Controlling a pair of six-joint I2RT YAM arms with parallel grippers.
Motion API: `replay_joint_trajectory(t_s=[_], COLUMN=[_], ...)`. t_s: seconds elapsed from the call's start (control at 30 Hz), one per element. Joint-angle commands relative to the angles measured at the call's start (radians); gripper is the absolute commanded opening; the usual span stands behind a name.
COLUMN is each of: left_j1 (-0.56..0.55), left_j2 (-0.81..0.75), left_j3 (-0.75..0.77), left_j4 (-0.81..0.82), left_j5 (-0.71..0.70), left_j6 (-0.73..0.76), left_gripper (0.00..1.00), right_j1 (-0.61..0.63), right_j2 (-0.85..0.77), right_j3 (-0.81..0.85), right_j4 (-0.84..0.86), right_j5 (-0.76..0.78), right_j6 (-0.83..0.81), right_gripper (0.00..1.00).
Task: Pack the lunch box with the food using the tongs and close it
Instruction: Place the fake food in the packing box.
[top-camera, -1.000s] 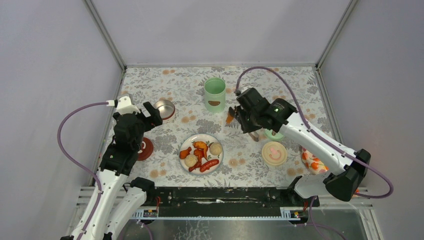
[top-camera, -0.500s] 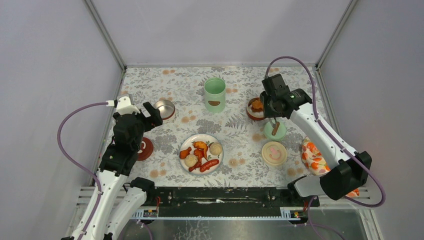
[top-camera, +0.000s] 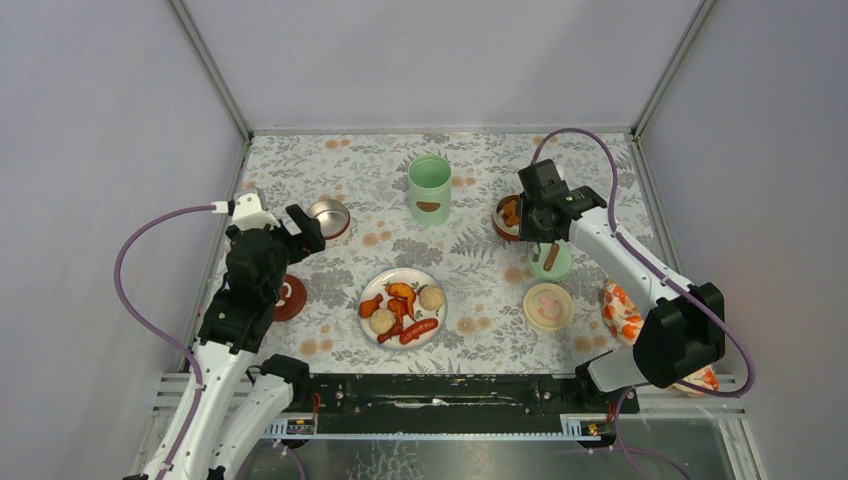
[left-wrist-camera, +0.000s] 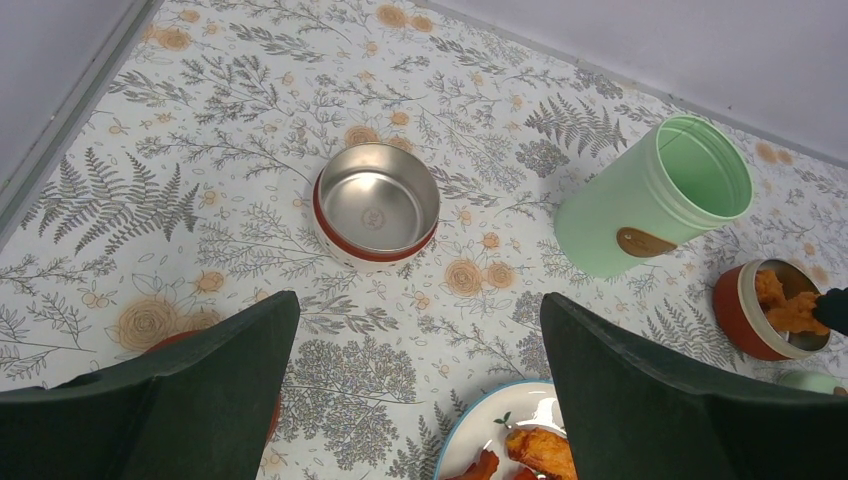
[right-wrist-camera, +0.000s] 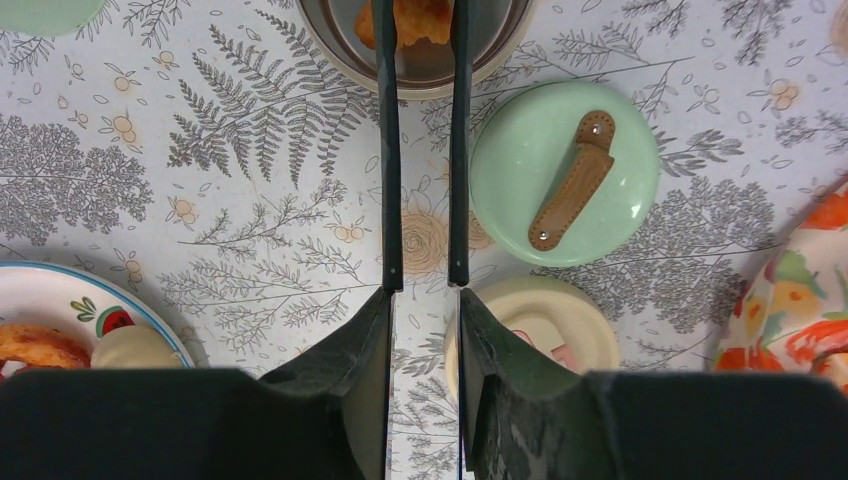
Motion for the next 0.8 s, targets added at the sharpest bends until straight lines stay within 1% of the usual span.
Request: replay_joint_trajectory(t_s=[0.0, 0.07, 0.23, 0.33, 0.5, 0.57, 0.77], left_j1=[0.007, 0.007, 0.007, 0.007, 0.007, 0.007, 0.008], left_j2=[-0.012, -0.013, -0.015, -0.013, -0.013, -0.013, -0.011], left_j3=[-0.007, -0.006, -0.008, -0.008, -0.008, -0.009, -0.008], left_j4=[0.057, 0.057, 0.056, 0.059, 0.06, 0.058, 0.059], left_j5=[0.018, 0.017, 0.017, 0.018, 0.019, 0.02, 0.02], left_j6=[-0.002, -0.003, -0.003, -0.003, -0.003, -0.003, -0.002], left_gripper=[0.98, 0.98, 0.99, 0.99, 0.99, 0.99, 0.99], right_j1=[-0.005, -0.004, -0.004, -0.004, -0.005, -0.005, -0.003], right_j2=[-0.02, -0.019, -0.013, -0.032, -0.059, -0.062, -0.073], right_j3=[-0.023, -0.039, -0.058, -0.068, -0.07, -0.068, -0.046], right_j4=[0.085, 0.098, 0.103, 0.1, 0.081, 0.074, 0.054], right_j5=[-0.01, -0.01, -0.025, -0.023, -0.008, -0.012, -0.023], right_j6=[0.08, 0.094, 0.119, 0.116, 0.095, 0.087, 0.059], right_gripper=[0.0, 0.02, 0.16, 0.32, 0.48, 0.5, 0.48])
